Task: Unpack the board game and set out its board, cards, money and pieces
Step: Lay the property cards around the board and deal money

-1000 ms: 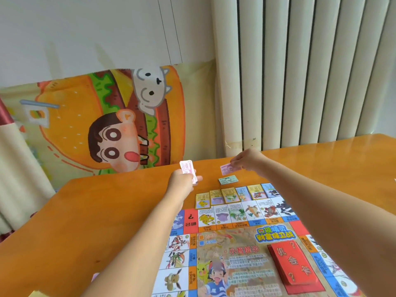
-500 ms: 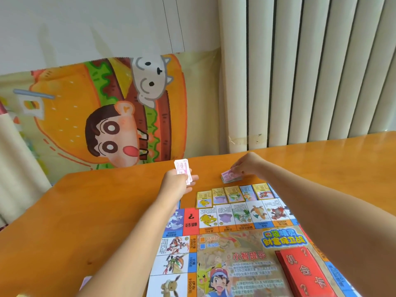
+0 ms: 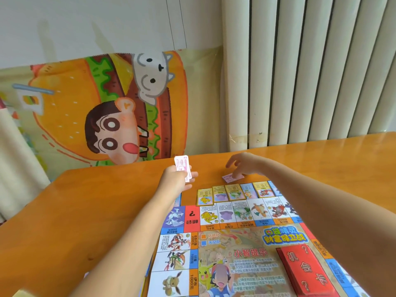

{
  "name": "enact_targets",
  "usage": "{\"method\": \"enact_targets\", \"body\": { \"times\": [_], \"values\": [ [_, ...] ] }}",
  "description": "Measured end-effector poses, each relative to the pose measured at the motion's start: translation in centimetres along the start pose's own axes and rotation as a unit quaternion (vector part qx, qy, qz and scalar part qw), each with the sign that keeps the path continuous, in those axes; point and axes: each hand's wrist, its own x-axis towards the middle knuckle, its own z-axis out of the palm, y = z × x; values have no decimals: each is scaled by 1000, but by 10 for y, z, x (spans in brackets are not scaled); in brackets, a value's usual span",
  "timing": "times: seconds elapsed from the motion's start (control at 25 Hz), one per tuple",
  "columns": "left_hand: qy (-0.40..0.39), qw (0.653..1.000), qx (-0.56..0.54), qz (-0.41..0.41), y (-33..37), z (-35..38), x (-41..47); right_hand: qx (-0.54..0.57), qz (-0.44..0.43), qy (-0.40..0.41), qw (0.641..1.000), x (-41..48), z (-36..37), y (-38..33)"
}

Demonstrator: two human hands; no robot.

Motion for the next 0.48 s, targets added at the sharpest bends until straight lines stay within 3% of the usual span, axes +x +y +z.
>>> {"method": "enact_targets", "body": {
  "times": [0.12,0.48],
  "values": [
    [-8,1000,-1,2,0,1,-1,-98,-50,-80,991,0,-5,-8],
    [-49,995,-82,-26,7,9,-15,-117,-64,-45,990,4,4,-5]
  ]
}}
